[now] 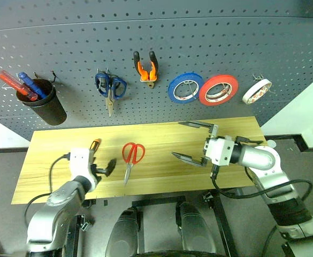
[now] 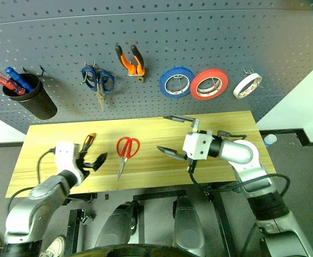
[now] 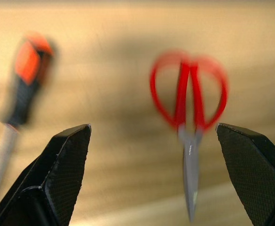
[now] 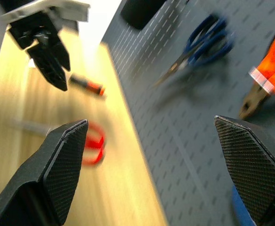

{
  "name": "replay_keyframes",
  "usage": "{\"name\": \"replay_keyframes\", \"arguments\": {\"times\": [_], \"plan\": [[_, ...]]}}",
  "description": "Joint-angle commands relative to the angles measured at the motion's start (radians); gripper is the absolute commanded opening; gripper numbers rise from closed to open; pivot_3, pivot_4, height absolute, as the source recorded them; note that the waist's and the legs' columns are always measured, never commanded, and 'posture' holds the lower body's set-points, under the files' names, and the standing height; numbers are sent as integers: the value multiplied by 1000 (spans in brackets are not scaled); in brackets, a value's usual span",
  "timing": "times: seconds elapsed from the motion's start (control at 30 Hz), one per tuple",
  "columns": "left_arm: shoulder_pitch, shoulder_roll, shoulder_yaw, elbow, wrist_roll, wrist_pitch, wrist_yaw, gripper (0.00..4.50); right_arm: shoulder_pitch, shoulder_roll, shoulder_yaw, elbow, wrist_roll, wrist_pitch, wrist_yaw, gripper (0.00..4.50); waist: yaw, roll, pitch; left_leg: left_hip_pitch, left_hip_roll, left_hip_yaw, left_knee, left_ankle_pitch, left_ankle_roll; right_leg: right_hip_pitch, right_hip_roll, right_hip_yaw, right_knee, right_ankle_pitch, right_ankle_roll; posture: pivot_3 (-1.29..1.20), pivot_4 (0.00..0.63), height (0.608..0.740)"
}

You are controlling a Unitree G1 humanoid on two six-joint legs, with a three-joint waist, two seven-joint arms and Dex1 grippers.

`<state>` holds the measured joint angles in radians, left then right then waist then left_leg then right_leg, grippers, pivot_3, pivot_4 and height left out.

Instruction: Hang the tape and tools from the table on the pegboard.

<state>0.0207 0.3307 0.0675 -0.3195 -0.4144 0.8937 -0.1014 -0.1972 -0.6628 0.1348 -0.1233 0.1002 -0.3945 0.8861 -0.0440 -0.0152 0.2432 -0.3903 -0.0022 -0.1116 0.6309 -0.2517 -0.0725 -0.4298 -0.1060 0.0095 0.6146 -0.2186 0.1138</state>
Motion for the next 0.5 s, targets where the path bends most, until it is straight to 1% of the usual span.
{"name": "replay_keyframes", "arguments": {"times": [0.03, 0.1, 0.27, 0.33, 0.4, 0.5], "plan": [[-100, -53, -40, 74, 22, 151, 53, 4481, 64, -36, -40, 11, -9, -46, 0, 4500, -1, -1, 1, 0, 0, 0, 0, 0, 0, 0, 0, 0, 0, -1, 1, -88, 209, 730], [-145, -81, -50, 110, 24, 207, 60, 4481, 102, -51, -48, 18, 8, -33, 10, 4500, 0, -3, 1, 0, 0, 0, 1, 0, 0, 1, 0, 0, 0, -2, 2, -97, 206, 730], [-225, -117, -93, 203, 75, 236, 75, 4481, 199, -79, -56, 13, 142, 71, 100, 4500, -2, -3, 1, 1, 0, 0, 1, 0, 0, 1, 0, 0, 0, 0, 0, -108, 201, 730], [-256, -131, -105, 243, 96, 245, 83, 4481, 227, -87, -65, 8, 212, 157, 135, 4500, -3, -3, 1, 1, 0, 0, 1, 0, 0, 1, 0, 0, 0, 0, 0, -110, 200, 730], [-287, -144, -107, 289, 125, 258, 103, 4481, 234, -77, -88, 20, 258, 215, 142, 4500, -2, -3, 1, 1, 0, 1, 2, 0, 0, 2, 0, 0, 0, 0, 0, -110, 200, 730], [-303, -157, -101, 315, 148, 259, 105, 4481, 228, -65, -108, 26, 280, 247, 145, 4500, -3, -3, 1, 1, 0, 1, 3, 0, 0, 2, 0, 0, 0, -2, 1, -111, 196, 730]]}}
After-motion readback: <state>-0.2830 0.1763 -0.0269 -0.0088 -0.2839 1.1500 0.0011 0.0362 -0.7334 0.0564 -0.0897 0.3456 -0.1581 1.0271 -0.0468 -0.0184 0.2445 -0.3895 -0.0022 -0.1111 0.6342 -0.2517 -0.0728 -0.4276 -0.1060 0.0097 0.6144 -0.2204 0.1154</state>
